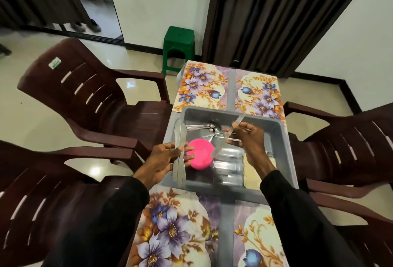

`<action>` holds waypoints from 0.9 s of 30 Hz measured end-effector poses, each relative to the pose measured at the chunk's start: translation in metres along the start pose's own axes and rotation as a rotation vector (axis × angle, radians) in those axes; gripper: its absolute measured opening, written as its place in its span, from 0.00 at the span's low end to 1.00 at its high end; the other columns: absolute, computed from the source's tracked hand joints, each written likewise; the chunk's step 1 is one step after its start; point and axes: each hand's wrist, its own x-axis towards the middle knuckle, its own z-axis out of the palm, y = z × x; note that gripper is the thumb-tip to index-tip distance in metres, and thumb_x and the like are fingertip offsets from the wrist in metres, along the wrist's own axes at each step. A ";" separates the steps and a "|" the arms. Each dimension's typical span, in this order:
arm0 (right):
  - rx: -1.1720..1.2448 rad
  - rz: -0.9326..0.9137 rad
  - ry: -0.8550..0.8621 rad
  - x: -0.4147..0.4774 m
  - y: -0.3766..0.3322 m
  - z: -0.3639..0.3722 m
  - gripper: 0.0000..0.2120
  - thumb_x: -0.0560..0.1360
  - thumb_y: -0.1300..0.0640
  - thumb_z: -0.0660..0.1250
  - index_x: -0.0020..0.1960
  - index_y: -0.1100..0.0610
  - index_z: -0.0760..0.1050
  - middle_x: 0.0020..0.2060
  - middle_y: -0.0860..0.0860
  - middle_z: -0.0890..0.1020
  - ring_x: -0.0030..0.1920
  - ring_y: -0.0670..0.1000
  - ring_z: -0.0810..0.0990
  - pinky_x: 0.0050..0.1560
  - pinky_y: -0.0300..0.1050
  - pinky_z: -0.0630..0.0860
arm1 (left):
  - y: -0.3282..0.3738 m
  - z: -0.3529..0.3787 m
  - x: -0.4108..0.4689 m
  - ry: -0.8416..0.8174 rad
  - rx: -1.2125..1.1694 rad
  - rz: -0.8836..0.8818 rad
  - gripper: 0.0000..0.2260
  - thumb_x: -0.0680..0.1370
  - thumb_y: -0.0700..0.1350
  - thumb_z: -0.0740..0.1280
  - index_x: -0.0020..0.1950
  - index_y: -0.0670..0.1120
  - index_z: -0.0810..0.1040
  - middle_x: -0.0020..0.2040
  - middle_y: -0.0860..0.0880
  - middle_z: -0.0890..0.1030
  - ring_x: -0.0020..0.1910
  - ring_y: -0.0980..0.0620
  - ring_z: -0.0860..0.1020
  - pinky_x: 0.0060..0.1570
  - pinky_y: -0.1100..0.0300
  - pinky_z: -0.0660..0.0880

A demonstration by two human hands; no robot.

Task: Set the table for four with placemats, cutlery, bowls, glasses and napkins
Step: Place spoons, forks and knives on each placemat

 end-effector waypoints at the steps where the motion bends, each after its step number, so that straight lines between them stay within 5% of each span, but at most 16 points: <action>1: 0.007 0.021 -0.001 -0.013 0.001 -0.003 0.11 0.78 0.62 0.71 0.56 0.69 0.79 0.47 0.62 0.87 0.46 0.63 0.87 0.43 0.54 0.84 | -0.006 0.003 -0.010 0.007 0.009 0.001 0.19 0.77 0.40 0.69 0.66 0.34 0.76 0.60 0.37 0.83 0.58 0.35 0.83 0.54 0.43 0.82; 7: 0.155 0.136 0.039 -0.090 0.011 -0.013 0.12 0.74 0.66 0.74 0.53 0.73 0.77 0.43 0.63 0.85 0.46 0.65 0.86 0.53 0.63 0.83 | -0.047 0.017 -0.065 0.058 -0.081 0.000 0.11 0.81 0.34 0.65 0.62 0.33 0.77 0.57 0.35 0.84 0.53 0.35 0.85 0.50 0.45 0.84; 11: 0.372 0.120 0.140 -0.143 0.010 -0.009 0.07 0.73 0.70 0.73 0.47 0.64 0.77 0.42 0.64 0.84 0.45 0.67 0.85 0.52 0.61 0.83 | -0.076 0.019 -0.096 0.099 -0.126 0.015 0.11 0.82 0.34 0.64 0.63 0.33 0.76 0.58 0.35 0.84 0.54 0.34 0.84 0.54 0.44 0.82; 14: 0.475 0.145 0.195 -0.177 0.017 0.004 0.11 0.71 0.72 0.74 0.49 0.64 0.77 0.43 0.64 0.84 0.42 0.64 0.85 0.49 0.59 0.84 | -0.092 0.021 -0.111 0.115 -0.204 0.028 0.12 0.82 0.34 0.64 0.63 0.31 0.76 0.58 0.35 0.83 0.56 0.34 0.84 0.52 0.45 0.83; 18: 0.466 0.191 0.211 -0.214 0.036 0.019 0.25 0.59 0.63 0.80 0.53 0.70 0.79 0.44 0.63 0.85 0.42 0.61 0.86 0.47 0.55 0.85 | -0.104 0.028 -0.129 0.106 -0.275 0.069 0.13 0.82 0.36 0.65 0.63 0.30 0.76 0.59 0.31 0.82 0.56 0.33 0.83 0.50 0.46 0.83; 22: 0.498 0.256 0.104 -0.249 0.046 0.020 0.06 0.73 0.71 0.71 0.49 0.71 0.79 0.40 0.63 0.86 0.38 0.59 0.87 0.43 0.48 0.86 | -0.113 0.027 -0.144 0.166 -0.249 0.111 0.12 0.81 0.37 0.67 0.62 0.32 0.78 0.55 0.32 0.83 0.51 0.37 0.85 0.51 0.47 0.84; 27: 0.216 0.255 -0.042 -0.273 0.066 0.003 0.09 0.75 0.67 0.73 0.53 0.71 0.80 0.46 0.66 0.85 0.46 0.66 0.86 0.48 0.53 0.85 | -0.123 0.015 -0.161 0.279 -0.217 0.111 0.09 0.79 0.34 0.68 0.58 0.31 0.80 0.48 0.35 0.85 0.43 0.40 0.86 0.40 0.50 0.85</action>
